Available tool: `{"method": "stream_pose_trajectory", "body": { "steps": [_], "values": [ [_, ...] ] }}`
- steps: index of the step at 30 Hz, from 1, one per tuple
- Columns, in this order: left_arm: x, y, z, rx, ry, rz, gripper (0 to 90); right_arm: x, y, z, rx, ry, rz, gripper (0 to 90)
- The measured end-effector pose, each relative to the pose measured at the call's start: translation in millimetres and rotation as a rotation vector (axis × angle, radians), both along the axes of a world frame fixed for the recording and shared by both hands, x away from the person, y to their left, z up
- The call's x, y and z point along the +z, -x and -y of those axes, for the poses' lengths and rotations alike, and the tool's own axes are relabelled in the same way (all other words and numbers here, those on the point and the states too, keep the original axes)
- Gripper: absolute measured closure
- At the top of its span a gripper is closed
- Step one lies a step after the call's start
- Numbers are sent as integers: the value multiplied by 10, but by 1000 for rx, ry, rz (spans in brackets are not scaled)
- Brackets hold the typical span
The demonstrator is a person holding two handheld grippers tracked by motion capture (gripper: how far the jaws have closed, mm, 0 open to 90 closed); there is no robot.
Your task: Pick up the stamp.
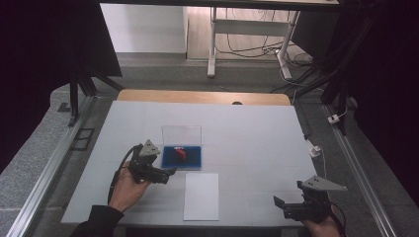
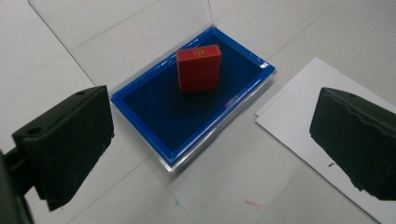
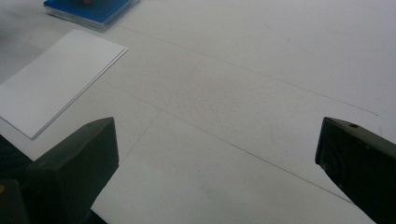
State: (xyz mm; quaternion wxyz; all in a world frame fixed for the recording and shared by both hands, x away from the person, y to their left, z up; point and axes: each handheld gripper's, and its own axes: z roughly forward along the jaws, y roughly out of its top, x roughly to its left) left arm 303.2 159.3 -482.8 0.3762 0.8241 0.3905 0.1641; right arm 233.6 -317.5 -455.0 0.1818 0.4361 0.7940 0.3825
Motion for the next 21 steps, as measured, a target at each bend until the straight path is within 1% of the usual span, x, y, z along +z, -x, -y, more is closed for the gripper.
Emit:
{"method": "stream_pose_trajectory", "body": {
  "steps": [4,11,14,16,18,21],
  "values": [
    [-13,-82,61,-8,-12,-3,2,-1,0,-4,0,1,0,0],
    [-51,-256,158,-5,-1,-20,2,-2,0,-3,2,2,0,0],
    [-66,-335,179,-1,22,-52,2,-3,-1,-3,3,3,0,0],
    [-82,-384,201,1,29,-65,2,-4,0,-4,4,1,1,0],
    [-104,-427,236,4,21,-72,2,-5,-1,-4,5,0,1,0],
    [-147,-485,300,1,-11,-75,2,-5,-1,-5,6,0,0,0]
  ]
}}
